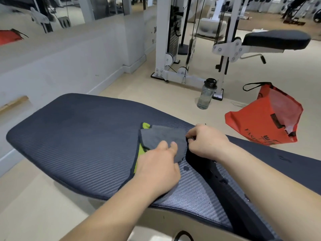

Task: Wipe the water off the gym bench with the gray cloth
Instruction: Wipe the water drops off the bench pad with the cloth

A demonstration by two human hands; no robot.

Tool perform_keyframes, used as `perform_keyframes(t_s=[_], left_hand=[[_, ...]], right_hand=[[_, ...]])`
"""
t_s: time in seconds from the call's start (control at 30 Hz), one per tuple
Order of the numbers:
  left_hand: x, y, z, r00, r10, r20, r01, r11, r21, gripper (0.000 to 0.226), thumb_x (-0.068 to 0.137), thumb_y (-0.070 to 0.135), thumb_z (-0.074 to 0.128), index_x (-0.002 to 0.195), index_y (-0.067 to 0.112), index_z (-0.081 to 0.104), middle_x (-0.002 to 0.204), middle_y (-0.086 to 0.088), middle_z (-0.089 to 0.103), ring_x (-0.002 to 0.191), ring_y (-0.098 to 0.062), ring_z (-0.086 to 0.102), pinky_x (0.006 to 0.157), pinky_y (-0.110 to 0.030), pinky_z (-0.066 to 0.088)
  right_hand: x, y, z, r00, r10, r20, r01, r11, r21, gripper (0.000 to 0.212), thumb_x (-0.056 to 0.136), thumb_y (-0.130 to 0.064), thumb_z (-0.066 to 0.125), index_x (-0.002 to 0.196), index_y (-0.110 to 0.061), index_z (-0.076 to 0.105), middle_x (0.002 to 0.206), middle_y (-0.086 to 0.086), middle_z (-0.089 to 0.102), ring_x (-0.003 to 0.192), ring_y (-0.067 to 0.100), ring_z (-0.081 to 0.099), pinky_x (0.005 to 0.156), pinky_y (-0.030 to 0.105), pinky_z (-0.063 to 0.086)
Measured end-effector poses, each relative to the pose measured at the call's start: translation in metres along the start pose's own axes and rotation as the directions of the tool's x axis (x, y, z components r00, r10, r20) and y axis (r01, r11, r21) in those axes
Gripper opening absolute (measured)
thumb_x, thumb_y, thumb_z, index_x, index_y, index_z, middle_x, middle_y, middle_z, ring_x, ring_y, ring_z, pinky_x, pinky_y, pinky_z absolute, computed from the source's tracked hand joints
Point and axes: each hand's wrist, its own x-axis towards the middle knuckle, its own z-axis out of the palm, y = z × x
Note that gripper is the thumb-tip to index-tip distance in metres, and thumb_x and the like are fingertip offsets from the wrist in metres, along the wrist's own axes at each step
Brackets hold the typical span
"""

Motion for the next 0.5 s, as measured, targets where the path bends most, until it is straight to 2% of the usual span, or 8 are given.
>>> perform_keyframes(t_s=[0.07, 0.13, 0.23, 0.3, 0.4, 0.43, 0.5], left_hand=[[0.024, -0.009, 0.001, 0.999, -0.028, -0.036, 0.028, 1.000, 0.001, 0.058, 0.096, 0.034, 0.044, 0.154, 0.036, 0.034, 0.137, -0.002, 0.048, 0.118, -0.033, 0.060, 0.087, -0.040, 0.048], [0.046, -0.026, -0.001, 0.987, -0.142, -0.073, 0.145, 0.989, 0.032, 0.056, 0.097, 0.034, 0.046, 0.152, 0.035, 0.037, 0.137, -0.005, 0.045, 0.120, -0.034, 0.058, 0.089, -0.041, 0.048], [0.061, -0.029, 0.003, 0.966, -0.240, -0.096, 0.245, 0.968, 0.049, 0.056, 0.097, 0.030, 0.050, 0.151, 0.029, 0.038, 0.137, -0.005, 0.036, 0.118, -0.031, 0.051, 0.078, -0.038, 0.042], [0.059, -0.011, 0.008, 0.979, -0.179, -0.093, 0.183, 0.983, 0.030, 0.056, 0.096, 0.027, 0.052, 0.150, 0.026, 0.038, 0.141, -0.003, 0.033, 0.117, -0.030, 0.049, 0.075, -0.037, 0.039], [0.050, 0.006, 0.017, 0.993, 0.056, -0.102, -0.059, 0.998, -0.023, 0.051, 0.095, 0.030, 0.052, 0.145, 0.031, 0.044, 0.141, 0.005, 0.037, 0.113, -0.028, 0.055, 0.078, -0.037, 0.047], [0.052, 0.003, 0.016, 0.989, 0.088, -0.117, -0.094, 0.994, -0.050, 0.049, 0.094, 0.030, 0.052, 0.143, 0.035, 0.047, 0.140, 0.008, 0.039, 0.112, -0.026, 0.057, 0.080, -0.038, 0.049], [0.068, -0.014, 0.012, 0.988, 0.038, -0.149, -0.046, 0.998, -0.047, 0.049, 0.094, 0.029, 0.051, 0.141, 0.040, 0.049, 0.138, 0.011, 0.042, 0.111, -0.027, 0.059, 0.079, -0.039, 0.048]], right_hand=[[0.000, 0.003, 0.000, 1.000, -0.007, 0.012, 0.007, 1.000, 0.022, 0.030, 0.084, -0.024, 0.053, 0.103, -0.033, 0.074, 0.107, -0.007, 0.073, 0.106, 0.025, 0.067, 0.088, 0.035, 0.057], [-0.001, 0.007, 0.001, 1.000, -0.023, 0.010, 0.023, 0.998, 0.062, 0.034, 0.085, -0.023, 0.053, 0.112, -0.028, 0.073, 0.111, -0.005, 0.074, 0.107, 0.025, 0.067, 0.093, 0.039, 0.057], [-0.001, 0.019, 0.000, 0.999, -0.038, -0.032, 0.042, 0.991, 0.127, 0.029, 0.087, -0.017, 0.052, 0.108, -0.013, 0.071, 0.111, 0.006, 0.075, 0.108, 0.030, 0.067, 0.095, 0.047, 0.057], [-0.003, 0.028, -0.002, 0.998, -0.034, -0.048, 0.041, 0.989, 0.139, 0.028, 0.088, -0.016, 0.052, 0.107, -0.014, 0.073, 0.113, 0.004, 0.074, 0.109, 0.029, 0.067, 0.097, 0.047, 0.056], [-0.008, 0.043, -0.006, 0.998, -0.010, -0.060, 0.019, 0.990, 0.141, 0.028, 0.087, -0.014, 0.052, 0.104, -0.017, 0.075, 0.111, 0.001, 0.075, 0.109, 0.028, 0.067, 0.096, 0.046, 0.056], [-0.009, 0.045, -0.008, 0.998, 0.000, -0.059, 0.009, 0.988, 0.153, 0.030, 0.088, -0.013, 0.052, 0.105, -0.017, 0.075, 0.112, 0.001, 0.076, 0.110, 0.027, 0.067, 0.098, 0.045, 0.055], [-0.012, 0.047, -0.011, 0.998, 0.013, -0.060, -0.002, 0.983, 0.185, 0.034, 0.090, -0.010, 0.051, 0.112, -0.019, 0.076, 0.118, 0.001, 0.075, 0.115, 0.025, 0.066, 0.102, 0.040, 0.052]])
